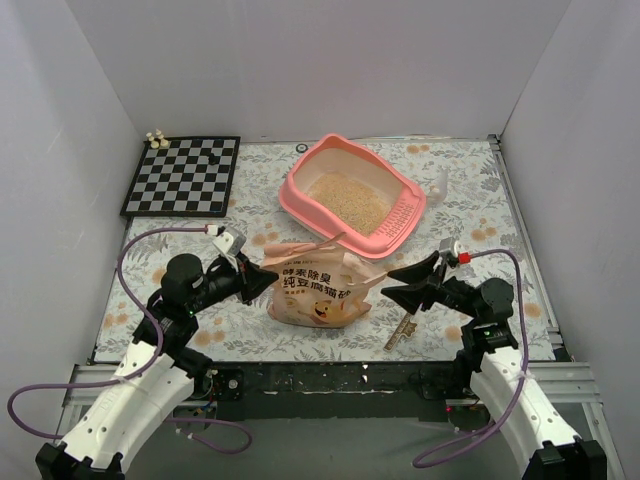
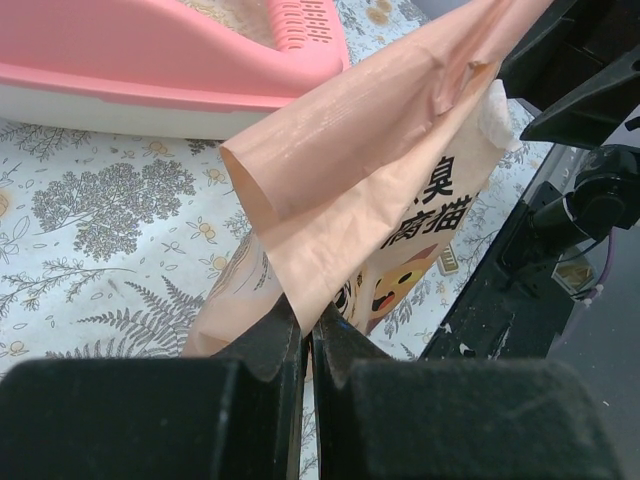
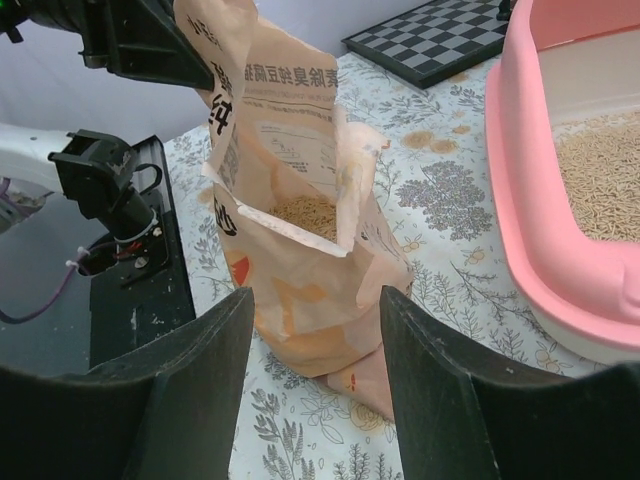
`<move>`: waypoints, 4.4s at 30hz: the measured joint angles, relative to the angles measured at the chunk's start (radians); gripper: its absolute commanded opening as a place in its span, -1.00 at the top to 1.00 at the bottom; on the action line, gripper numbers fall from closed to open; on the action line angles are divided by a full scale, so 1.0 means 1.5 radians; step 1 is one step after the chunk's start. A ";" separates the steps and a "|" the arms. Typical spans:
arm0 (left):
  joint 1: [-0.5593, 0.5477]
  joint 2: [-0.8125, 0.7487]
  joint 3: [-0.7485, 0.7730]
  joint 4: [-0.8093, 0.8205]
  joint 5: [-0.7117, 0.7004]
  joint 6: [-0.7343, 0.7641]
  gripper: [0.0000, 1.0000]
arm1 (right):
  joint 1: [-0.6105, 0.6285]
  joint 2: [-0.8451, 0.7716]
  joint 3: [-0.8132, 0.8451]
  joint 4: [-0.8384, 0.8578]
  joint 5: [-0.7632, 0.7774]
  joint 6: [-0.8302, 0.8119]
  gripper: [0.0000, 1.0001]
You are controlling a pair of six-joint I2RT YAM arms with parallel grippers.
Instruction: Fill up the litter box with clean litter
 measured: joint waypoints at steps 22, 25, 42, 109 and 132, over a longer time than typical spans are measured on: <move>0.002 -0.031 -0.023 0.016 0.020 -0.007 1.00 | 0.028 0.177 0.151 -0.113 -0.122 -0.277 -0.30; 0.001 -0.033 -0.023 0.015 0.022 -0.007 1.00 | 0.028 0.180 0.151 -0.079 -0.156 -0.255 -0.31; -0.001 -0.035 -0.024 0.014 0.022 -0.007 1.00 | 0.039 0.307 0.094 0.266 -0.173 -0.061 -0.31; -0.001 -0.007 -0.024 0.043 0.025 -0.012 0.33 | 0.155 0.545 0.128 0.435 -0.072 0.159 0.97; -0.001 0.139 -0.067 0.273 0.196 -0.089 1.00 | 0.156 0.417 0.056 0.404 -0.027 0.166 0.97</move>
